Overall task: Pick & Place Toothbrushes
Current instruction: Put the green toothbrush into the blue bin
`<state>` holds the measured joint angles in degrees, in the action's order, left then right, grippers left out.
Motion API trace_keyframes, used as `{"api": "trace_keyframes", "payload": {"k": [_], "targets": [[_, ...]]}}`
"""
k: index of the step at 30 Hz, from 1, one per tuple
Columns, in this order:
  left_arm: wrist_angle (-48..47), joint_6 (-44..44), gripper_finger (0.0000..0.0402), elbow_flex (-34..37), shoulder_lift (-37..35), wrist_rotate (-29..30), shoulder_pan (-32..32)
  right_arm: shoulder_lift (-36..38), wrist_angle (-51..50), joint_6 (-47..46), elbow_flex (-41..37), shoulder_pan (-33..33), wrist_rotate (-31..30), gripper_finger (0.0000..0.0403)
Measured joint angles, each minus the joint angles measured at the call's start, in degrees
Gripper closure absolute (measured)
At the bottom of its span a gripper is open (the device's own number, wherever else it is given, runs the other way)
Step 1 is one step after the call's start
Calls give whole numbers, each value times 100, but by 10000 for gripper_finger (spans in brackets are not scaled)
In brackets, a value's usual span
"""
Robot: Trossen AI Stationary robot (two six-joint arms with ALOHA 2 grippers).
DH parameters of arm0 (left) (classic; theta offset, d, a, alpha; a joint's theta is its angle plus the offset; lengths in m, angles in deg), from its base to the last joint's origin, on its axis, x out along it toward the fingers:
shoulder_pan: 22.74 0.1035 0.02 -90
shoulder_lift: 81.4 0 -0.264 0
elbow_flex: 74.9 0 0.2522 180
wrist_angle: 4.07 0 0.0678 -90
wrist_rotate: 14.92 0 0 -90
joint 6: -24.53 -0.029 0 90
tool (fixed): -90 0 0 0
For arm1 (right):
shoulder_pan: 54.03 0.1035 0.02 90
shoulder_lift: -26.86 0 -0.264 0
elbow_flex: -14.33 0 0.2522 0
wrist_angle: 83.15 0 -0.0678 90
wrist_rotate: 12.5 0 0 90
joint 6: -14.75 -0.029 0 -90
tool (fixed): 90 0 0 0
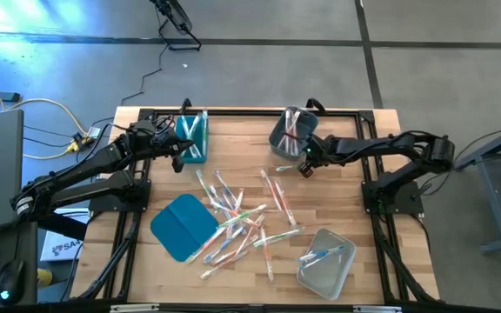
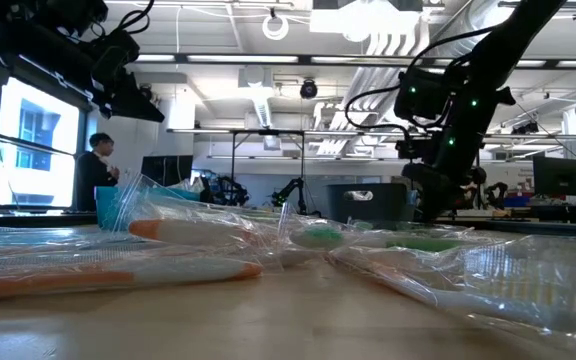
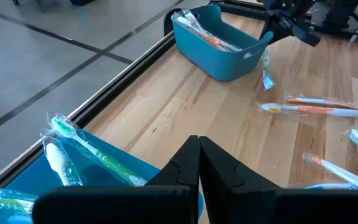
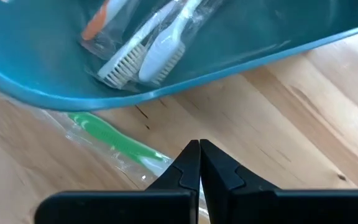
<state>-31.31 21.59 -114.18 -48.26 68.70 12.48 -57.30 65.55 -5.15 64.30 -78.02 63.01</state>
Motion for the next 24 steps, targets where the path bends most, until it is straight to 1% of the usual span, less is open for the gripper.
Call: {"api": "trace_keyframes", "payload": {"k": [2,9,15,21,24], "targets": [[0,0,400,0,-2,-2,2,-49,-13,3,0,20,19,400],[0,0,400,0,0,-2,2,-66,-19,0,0,196,372,401],[-1,0,400,0,0,-2,2,-66,-117,-49,0,453,1050,401],[0,0,400,0,0,-2,0,-66,-212,-282,0,915,1242,401],[-2,1,400,0,0,-2,2,-66,-195,-345,0,1150,1103,400]]}}
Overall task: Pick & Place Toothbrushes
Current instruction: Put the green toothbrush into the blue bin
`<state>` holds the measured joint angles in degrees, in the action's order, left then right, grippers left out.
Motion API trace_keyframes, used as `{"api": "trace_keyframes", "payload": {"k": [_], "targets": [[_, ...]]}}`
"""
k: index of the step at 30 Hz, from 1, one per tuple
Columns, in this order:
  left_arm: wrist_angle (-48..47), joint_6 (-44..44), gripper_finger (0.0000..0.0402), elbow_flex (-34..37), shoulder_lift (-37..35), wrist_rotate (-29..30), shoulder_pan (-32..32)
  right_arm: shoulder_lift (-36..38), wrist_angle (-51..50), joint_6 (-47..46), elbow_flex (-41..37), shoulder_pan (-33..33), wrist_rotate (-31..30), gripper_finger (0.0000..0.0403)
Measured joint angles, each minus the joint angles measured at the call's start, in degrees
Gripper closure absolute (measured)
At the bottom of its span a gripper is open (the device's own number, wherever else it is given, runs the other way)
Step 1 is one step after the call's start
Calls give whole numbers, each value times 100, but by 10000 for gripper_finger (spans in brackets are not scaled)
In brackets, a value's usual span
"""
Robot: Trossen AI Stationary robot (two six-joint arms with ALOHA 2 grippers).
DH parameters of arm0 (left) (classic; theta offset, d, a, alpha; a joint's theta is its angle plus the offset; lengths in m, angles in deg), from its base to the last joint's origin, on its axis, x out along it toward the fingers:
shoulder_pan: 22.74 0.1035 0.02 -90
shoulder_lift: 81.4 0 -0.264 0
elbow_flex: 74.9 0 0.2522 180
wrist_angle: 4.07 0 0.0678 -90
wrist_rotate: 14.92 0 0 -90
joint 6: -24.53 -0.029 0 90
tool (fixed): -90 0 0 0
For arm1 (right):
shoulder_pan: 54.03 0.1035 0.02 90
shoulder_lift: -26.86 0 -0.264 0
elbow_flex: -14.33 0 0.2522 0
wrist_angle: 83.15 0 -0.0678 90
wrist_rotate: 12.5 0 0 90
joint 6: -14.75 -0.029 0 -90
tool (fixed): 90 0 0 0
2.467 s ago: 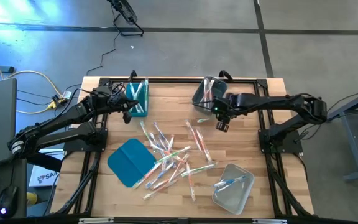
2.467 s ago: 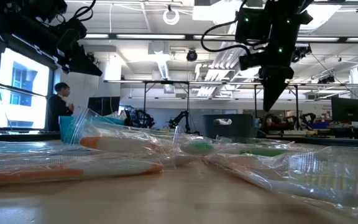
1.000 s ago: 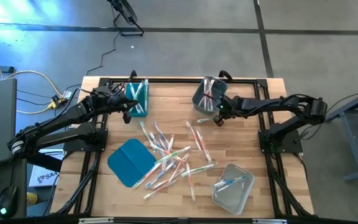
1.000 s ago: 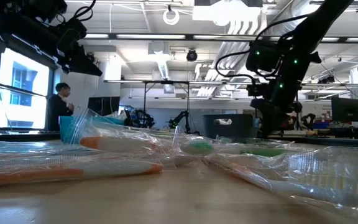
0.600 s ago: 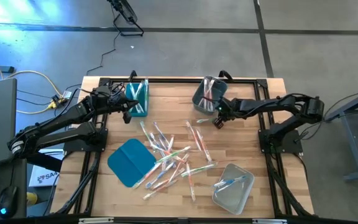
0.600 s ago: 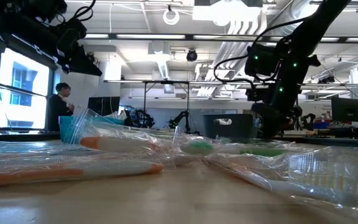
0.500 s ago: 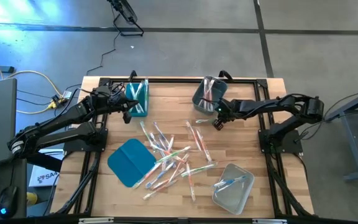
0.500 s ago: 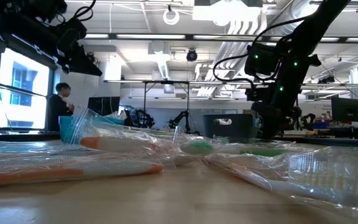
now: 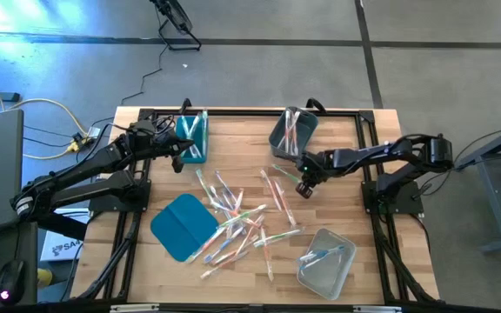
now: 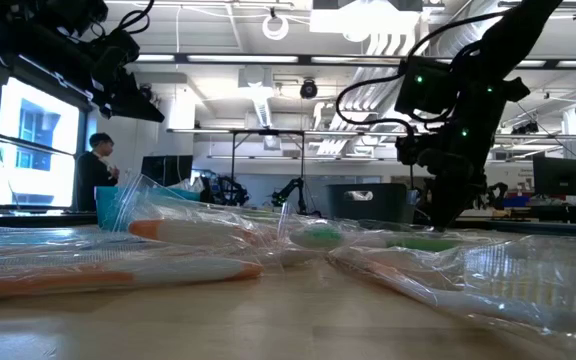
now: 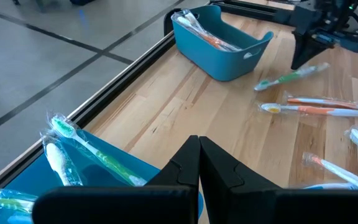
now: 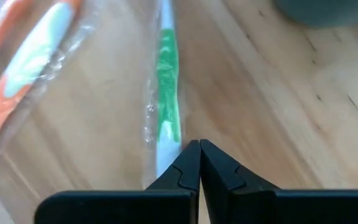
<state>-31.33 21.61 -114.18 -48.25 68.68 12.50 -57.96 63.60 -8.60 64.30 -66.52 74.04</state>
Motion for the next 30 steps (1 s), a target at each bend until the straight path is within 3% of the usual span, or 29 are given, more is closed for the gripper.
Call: {"api": "trace_keyframes", "payload": {"k": [9,22,26,30], "targets": [[2,1,400,0,0,0,1,379,-49,-86,186,245,-888,400],[4,1,400,0,0,1,0,913,44,-247,485,238,-152,397],[4,1,400,0,-1,0,1,845,1,-230,485,238,-78,370],[4,1,400,0,0,0,0,844,-38,-242,485,238,-41,314]]}}
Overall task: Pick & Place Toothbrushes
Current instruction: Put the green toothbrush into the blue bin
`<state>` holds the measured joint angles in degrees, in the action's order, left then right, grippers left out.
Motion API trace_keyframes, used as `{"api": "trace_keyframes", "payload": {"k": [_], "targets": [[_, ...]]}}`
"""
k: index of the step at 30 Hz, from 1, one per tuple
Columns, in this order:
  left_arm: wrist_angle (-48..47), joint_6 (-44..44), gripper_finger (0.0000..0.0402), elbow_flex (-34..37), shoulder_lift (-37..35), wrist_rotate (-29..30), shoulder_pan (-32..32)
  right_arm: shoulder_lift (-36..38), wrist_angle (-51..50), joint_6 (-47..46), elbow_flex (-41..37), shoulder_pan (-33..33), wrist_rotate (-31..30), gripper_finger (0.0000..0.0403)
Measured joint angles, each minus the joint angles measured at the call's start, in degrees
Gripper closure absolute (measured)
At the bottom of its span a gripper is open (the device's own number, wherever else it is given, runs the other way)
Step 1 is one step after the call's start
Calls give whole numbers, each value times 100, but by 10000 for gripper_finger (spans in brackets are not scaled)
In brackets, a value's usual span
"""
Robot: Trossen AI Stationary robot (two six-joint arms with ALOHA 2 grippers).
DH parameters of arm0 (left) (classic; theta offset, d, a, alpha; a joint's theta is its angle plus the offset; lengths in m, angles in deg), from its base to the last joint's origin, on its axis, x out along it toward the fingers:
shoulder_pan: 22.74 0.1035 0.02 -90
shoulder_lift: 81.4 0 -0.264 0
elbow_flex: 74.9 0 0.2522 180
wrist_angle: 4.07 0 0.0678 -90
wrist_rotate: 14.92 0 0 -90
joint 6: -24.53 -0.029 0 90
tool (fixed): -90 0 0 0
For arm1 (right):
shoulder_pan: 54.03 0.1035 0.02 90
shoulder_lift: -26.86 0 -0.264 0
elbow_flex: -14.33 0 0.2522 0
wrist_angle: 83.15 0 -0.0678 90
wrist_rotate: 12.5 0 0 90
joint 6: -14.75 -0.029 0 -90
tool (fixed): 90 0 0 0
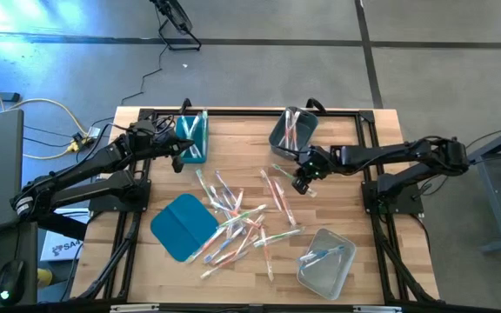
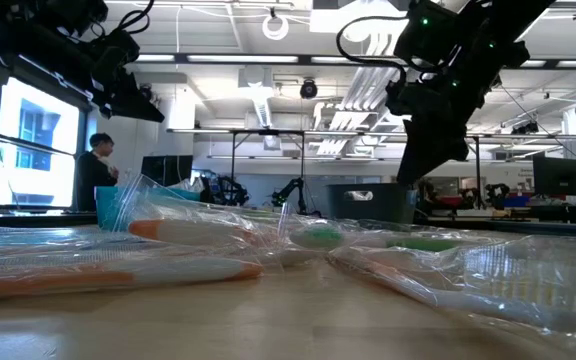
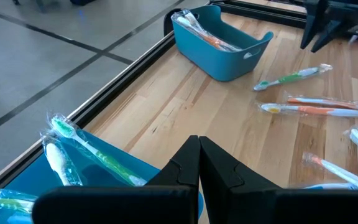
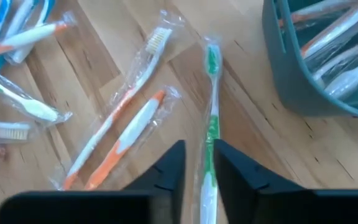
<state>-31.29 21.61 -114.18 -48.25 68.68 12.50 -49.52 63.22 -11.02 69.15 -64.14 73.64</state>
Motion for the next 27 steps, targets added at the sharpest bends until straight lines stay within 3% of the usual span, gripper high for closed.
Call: {"api": "trace_keyframes", "payload": {"k": [5,9,17,23,27], "targets": [[0,0,400,0,0,0,1,0,-3,-104,-2,10,205,251],[0,0,400,0,-1,2,0,-64,-13,-102,-2,105,243,229],[0,0,400,0,-1,1,0,-413,-130,-99,-11,350,214,234],[0,0,400,0,0,2,1,-641,-221,-97,-9,461,-358,241],[0,0,400,0,-1,1,1,-667,-234,-100,-9,461,-363,241]]}}
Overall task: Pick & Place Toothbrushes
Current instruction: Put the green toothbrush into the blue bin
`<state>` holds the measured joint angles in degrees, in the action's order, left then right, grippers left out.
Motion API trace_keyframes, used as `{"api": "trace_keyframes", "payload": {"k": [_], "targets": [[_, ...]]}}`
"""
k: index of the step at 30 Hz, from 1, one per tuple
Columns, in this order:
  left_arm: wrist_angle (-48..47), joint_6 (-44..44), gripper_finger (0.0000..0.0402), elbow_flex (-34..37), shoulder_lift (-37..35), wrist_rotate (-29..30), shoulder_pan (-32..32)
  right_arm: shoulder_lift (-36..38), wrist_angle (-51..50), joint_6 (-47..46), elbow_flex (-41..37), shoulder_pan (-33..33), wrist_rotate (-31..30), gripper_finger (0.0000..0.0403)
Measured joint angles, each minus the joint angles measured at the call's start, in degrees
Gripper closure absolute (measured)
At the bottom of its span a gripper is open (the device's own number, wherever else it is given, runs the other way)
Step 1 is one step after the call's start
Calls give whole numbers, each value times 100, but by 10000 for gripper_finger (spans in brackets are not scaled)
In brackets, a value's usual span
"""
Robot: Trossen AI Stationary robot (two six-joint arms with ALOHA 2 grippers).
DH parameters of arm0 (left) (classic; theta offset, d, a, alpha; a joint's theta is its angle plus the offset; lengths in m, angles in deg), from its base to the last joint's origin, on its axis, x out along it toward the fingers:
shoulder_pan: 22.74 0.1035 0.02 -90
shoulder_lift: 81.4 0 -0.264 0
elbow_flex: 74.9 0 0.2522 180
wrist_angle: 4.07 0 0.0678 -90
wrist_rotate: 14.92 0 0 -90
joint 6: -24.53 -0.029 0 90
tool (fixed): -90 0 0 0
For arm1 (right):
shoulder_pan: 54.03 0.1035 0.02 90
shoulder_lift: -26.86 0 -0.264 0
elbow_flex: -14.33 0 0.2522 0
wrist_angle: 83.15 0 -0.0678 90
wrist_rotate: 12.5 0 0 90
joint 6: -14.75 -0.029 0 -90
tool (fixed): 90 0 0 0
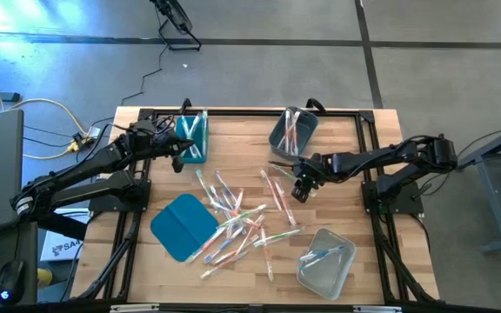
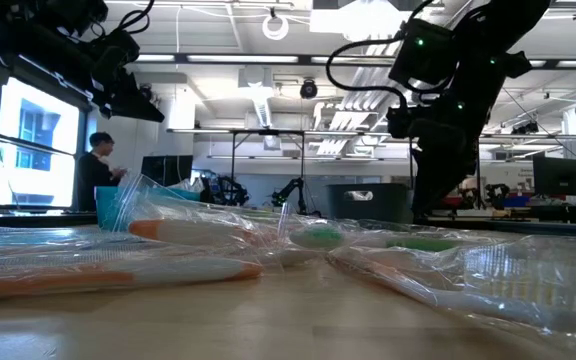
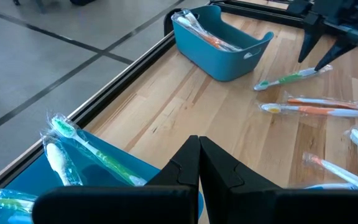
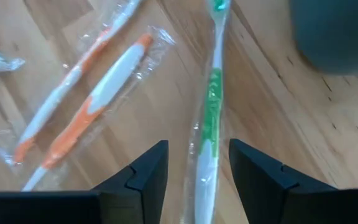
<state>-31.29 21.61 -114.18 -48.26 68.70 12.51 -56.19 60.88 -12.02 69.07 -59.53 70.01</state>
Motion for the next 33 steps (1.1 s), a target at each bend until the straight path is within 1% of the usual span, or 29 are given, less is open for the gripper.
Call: {"api": "trace_keyframes", "payload": {"k": [7,10,18,21,28,30,33], "targets": [[0,0,400,0,0,-1,-1,2,12,-29,-2,0,-10,241],[0,0,400,0,-1,0,-1,-69,151,-45,-97,0,-11,241],[-2,0,400,0,-1,0,0,-183,142,-351,-389,0,-11,240],[-2,0,400,1,-1,-1,-2,-170,346,-349,-437,0,-12,240],[-2,1,400,0,-1,-1,0,-170,487,-352,-651,2,-69,241],[-2,1,400,0,-1,-1,-1,-164,554,-356,-696,2,-88,244],[-2,2,400,0,-1,1,0,-162,561,-348,-706,0,-99,259]]}}
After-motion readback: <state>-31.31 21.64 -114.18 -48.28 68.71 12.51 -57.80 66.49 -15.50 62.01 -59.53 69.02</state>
